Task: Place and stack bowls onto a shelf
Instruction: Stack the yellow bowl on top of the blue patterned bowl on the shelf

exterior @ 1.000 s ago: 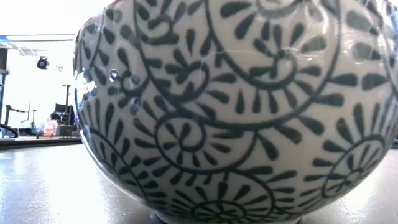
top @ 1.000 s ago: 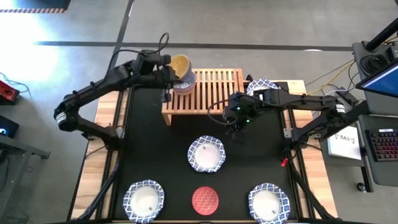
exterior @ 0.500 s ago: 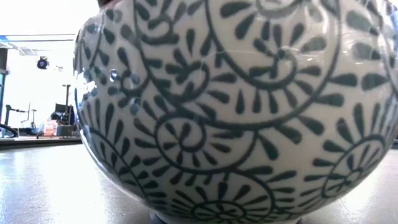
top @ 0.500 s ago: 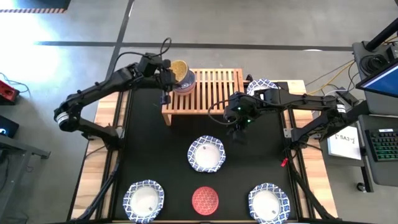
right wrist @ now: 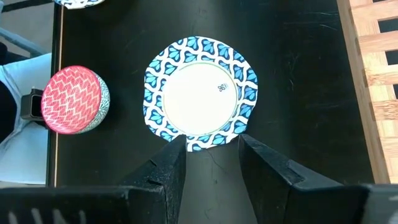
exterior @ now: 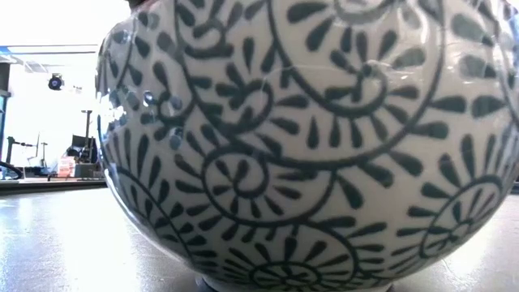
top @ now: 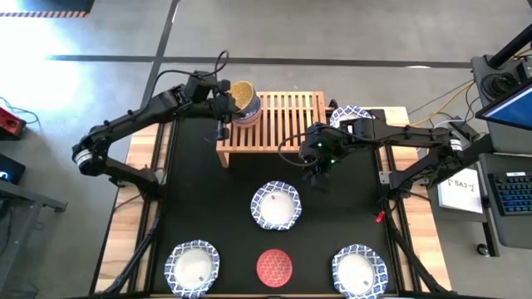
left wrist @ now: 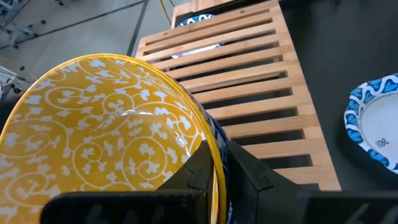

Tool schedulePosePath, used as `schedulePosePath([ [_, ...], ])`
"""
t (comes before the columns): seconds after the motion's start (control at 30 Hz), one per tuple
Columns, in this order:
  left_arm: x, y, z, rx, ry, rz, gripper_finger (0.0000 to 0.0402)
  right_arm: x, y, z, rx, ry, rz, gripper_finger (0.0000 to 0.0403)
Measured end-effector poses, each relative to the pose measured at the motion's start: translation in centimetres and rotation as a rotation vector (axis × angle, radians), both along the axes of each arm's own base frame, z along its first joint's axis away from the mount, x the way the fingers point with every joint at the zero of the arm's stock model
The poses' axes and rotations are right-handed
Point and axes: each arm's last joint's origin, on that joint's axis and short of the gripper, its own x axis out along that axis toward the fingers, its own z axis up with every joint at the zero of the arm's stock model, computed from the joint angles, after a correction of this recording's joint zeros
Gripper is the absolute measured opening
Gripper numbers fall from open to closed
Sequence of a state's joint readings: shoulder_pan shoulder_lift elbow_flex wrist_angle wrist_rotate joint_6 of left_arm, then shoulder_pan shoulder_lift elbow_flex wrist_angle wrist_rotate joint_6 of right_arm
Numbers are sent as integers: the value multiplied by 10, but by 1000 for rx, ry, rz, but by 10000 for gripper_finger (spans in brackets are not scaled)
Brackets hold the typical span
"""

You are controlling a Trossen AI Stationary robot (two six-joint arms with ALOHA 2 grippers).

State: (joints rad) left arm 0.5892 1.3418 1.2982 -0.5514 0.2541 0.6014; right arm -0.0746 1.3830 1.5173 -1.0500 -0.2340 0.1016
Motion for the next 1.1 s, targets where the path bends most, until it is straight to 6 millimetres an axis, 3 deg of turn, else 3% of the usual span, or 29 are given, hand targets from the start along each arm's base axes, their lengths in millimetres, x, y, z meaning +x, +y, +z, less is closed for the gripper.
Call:
schedulePosePath([
  [0.37, 3, 1, -4, -11, 15, -3, 17, 0, 0, 0, 1, 0, -2, 134],
  [0.67, 12, 6, -17, -6, 67, -7, 63, 0, 0, 0, 1, 1, -2, 134],
  [1.1, 4, 1, 8, -10, 61, 6, 118, 0, 0, 0, -5, 0, 7, 134],
])
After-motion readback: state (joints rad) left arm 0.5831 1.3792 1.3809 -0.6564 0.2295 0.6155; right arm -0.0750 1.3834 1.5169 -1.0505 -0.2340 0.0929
